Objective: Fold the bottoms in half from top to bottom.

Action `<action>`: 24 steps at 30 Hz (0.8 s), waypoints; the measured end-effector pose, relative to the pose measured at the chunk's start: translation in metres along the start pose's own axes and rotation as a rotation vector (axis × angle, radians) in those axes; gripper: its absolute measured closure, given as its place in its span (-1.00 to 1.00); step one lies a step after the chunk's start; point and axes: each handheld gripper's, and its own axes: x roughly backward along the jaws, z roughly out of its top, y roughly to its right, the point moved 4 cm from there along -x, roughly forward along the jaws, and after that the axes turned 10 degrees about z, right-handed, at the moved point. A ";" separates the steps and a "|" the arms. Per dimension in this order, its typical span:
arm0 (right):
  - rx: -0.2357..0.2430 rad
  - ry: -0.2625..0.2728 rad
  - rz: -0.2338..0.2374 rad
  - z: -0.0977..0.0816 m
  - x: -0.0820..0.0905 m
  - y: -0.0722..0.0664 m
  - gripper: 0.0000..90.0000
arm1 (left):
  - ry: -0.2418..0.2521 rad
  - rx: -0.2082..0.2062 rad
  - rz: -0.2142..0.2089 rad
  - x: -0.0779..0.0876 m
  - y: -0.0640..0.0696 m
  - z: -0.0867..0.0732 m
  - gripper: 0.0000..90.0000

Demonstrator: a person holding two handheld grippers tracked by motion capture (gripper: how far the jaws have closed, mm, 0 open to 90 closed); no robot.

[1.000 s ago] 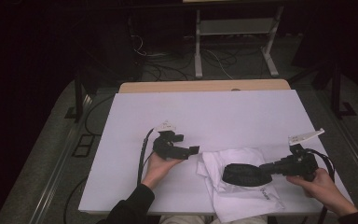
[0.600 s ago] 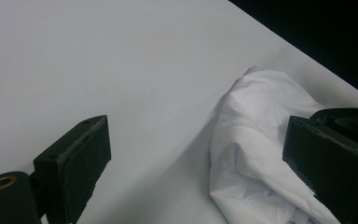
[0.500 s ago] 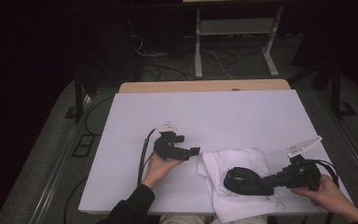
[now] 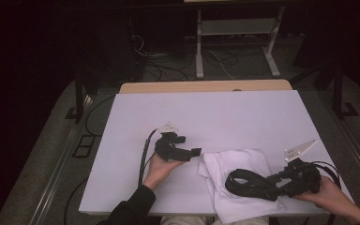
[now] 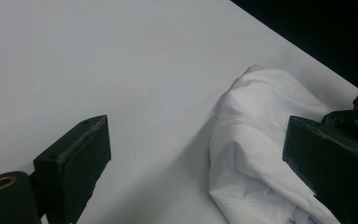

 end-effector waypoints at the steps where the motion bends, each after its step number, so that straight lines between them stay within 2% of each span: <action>1: -0.001 0.010 -0.007 0.003 0.002 0.001 -0.19 | 0.001 0.001 -0.001 0.000 0.000 0.000 -0.84; 6: 0.003 0.067 -0.029 0.020 0.010 0.008 -0.27 | 0.003 0.002 -0.002 0.000 0.000 0.000 -0.84; 11: 0.003 0.096 -0.031 0.039 0.010 0.016 -0.19 | 0.005 0.000 -0.004 0.001 0.000 0.000 -0.84; 15: 0.005 0.099 -0.049 0.051 0.007 0.022 0.02 | 0.005 0.000 -0.005 0.001 0.000 0.000 -0.84; 21: -0.001 0.098 -0.095 0.061 0.003 0.038 0.55 | 0.005 0.000 -0.006 0.001 0.000 0.000 -0.84; 24: -0.022 0.092 -0.109 0.064 0.000 0.046 0.72 | 0.005 -0.001 -0.006 0.000 0.000 0.000 -0.84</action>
